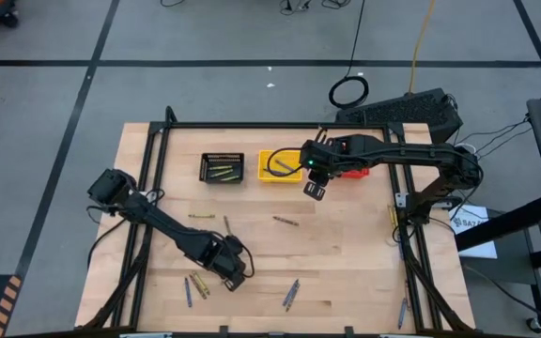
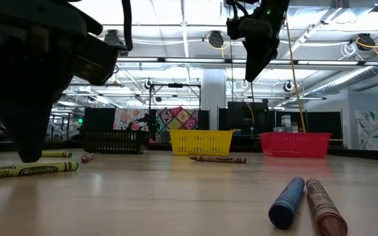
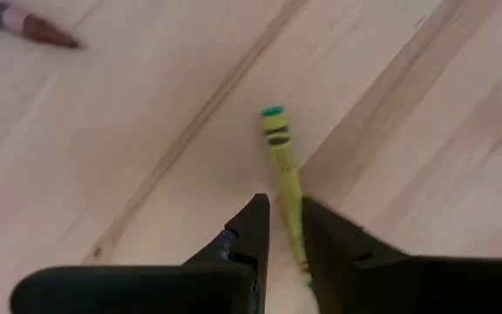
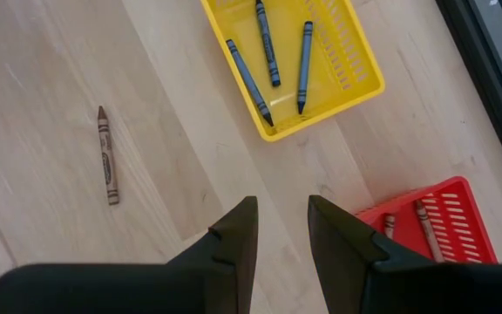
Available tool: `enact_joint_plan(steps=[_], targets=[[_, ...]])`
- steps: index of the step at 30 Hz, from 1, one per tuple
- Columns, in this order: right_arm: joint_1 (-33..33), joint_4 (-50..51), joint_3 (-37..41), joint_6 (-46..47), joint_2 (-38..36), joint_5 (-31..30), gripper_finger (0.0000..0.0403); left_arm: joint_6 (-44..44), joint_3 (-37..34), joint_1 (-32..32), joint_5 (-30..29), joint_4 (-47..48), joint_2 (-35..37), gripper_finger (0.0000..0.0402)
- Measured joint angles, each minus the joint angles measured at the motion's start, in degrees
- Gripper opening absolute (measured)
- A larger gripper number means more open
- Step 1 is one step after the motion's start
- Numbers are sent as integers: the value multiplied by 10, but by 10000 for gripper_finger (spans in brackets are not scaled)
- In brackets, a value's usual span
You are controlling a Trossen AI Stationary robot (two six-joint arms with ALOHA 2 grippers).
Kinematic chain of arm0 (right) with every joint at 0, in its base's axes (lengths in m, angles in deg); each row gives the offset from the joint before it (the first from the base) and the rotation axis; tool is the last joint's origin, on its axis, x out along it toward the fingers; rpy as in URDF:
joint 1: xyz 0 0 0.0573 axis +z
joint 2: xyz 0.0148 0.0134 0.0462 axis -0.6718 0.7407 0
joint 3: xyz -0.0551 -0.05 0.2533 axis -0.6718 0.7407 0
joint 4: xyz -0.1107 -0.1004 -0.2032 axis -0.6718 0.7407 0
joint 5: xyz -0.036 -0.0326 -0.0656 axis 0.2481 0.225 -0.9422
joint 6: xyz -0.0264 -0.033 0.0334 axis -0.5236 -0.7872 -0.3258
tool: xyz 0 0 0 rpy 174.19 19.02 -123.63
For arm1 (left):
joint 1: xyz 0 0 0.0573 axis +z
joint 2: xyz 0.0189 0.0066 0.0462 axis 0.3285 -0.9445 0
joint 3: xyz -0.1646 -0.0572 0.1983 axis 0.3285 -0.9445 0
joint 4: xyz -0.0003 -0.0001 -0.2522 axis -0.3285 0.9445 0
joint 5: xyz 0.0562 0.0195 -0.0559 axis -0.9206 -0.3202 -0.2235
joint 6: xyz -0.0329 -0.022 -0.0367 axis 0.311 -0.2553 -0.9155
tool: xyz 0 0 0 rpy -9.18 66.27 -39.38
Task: Sort crayons
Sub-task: Put the green crayon into the black bin
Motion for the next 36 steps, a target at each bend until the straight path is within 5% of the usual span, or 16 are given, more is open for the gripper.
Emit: enact_joint_plan(steps=[22,29,36], targets=[[0,0,0,-4,0,0,91,18,3,-1,4,13,-34,63],[0,0,0,-5,0,0,91,73,2,-1,4,24,-35,13],[0,0,0,-5,0,0,91,101,1,-2,7,18,-33,4]])
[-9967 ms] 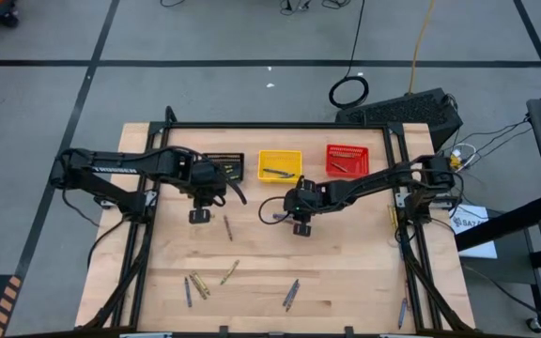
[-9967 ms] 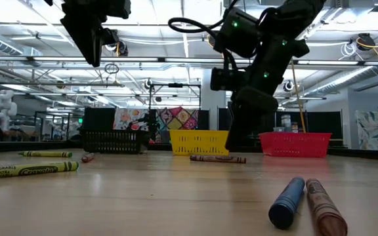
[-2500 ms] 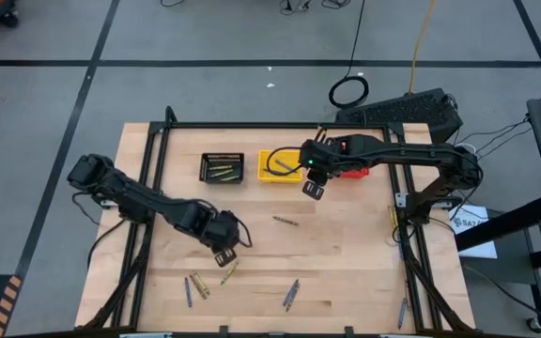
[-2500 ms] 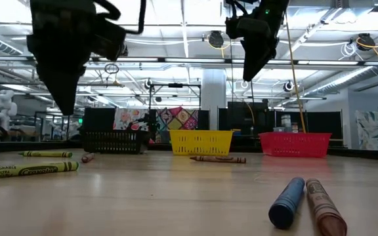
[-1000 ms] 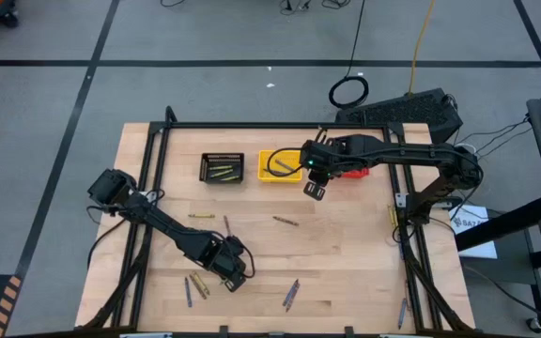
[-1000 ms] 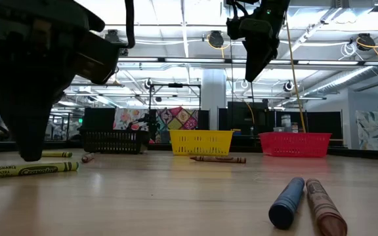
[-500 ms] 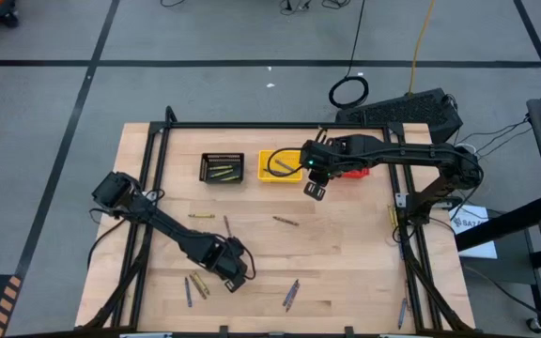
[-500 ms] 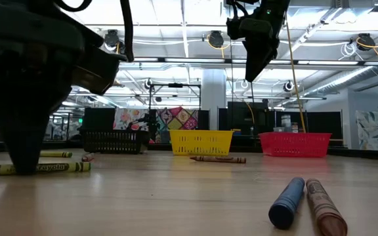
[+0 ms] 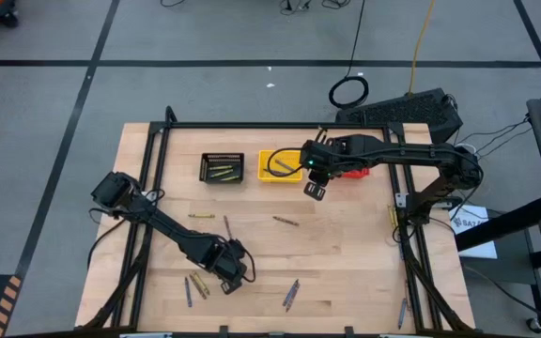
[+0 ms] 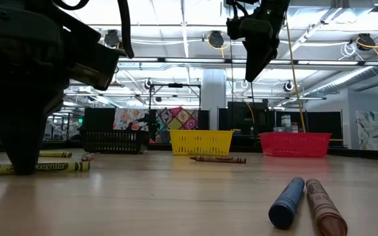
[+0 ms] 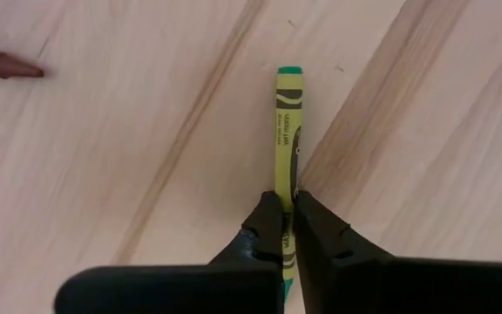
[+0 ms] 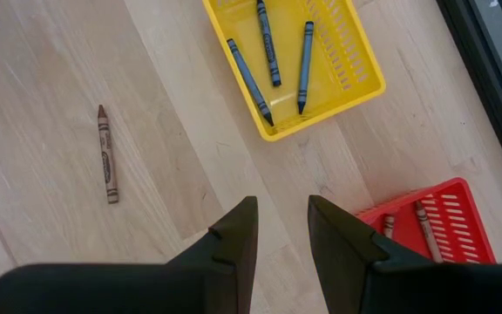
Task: Sort crayons
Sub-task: Put the green crayon into the black bin
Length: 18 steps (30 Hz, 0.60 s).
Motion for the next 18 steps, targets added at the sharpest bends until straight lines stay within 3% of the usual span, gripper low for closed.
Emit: enact_joint_plan(steps=[8,18], targets=[[0,0,0,0,0,0,91,12,-5,-1,1,5,28,1],[0,2,0,5,0,2,91,59,-3,34,-54,86,85,0]])
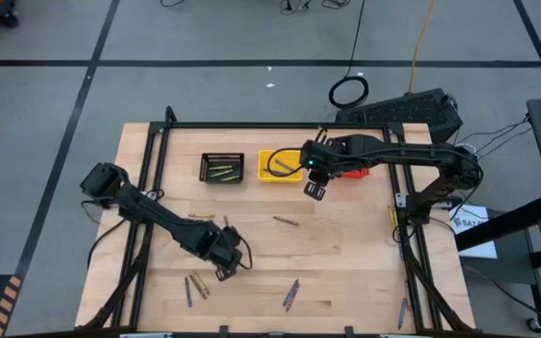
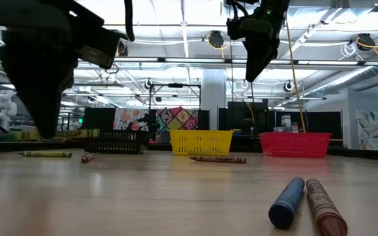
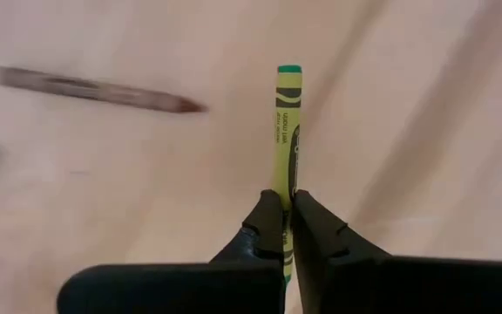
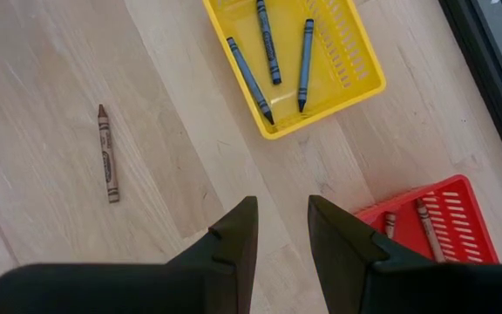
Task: Sort crayons
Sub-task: Put the green crayon into the black bin
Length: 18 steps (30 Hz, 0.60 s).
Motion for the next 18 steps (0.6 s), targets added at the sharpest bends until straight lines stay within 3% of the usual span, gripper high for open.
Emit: enact_joint_plan(steps=[18], targets=[[46,55,0,72,0,15,91,196,1,159,-61,87,48,0]])
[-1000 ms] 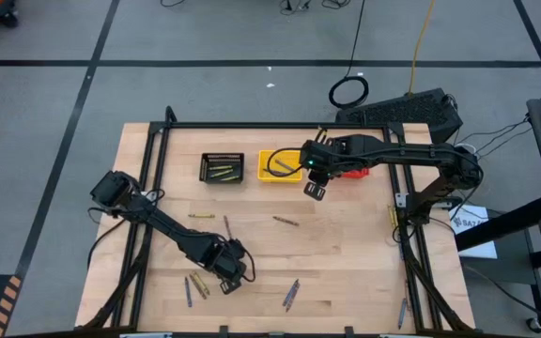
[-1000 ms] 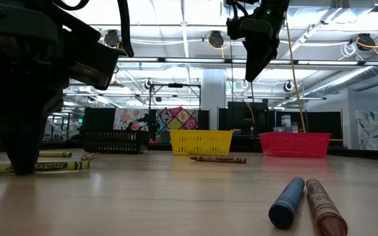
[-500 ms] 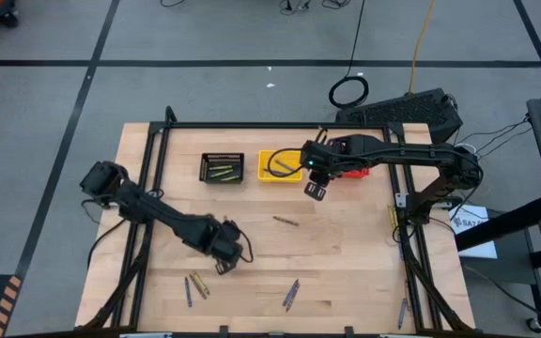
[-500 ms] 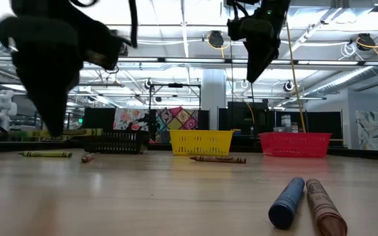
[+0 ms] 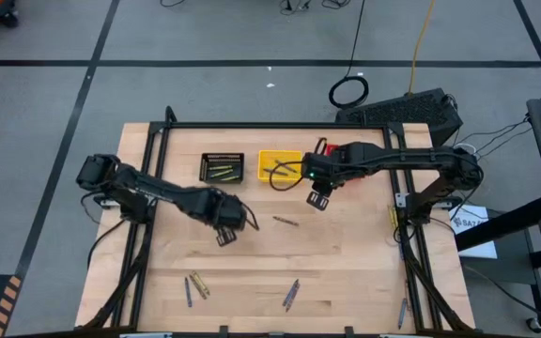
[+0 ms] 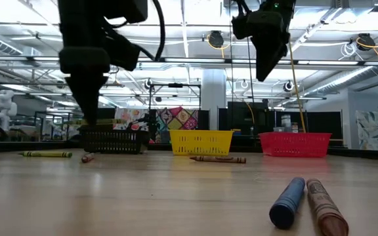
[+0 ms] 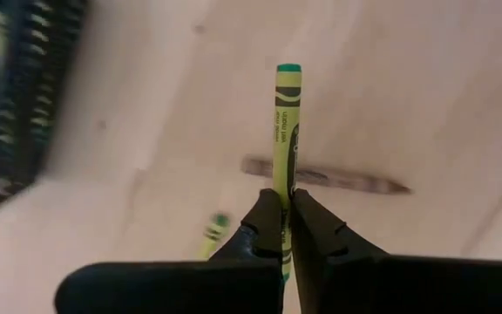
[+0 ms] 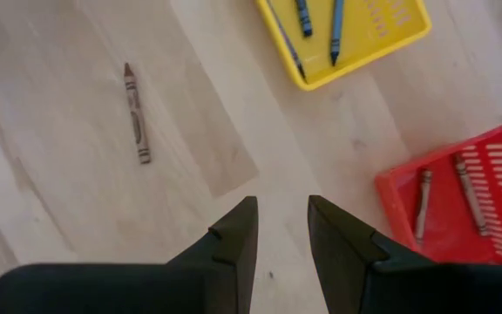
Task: Sort crayons
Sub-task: Put the green crayon into the black bin
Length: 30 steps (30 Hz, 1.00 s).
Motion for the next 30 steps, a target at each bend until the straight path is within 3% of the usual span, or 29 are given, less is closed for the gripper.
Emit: enact_joint_plan(steps=[13,30], targets=[[81,24,0,88,0,0,91,149,1,149,-18,16,32,0],[211,31,0,230,0,-8,91,335,1,284,-8,15,32,0]])
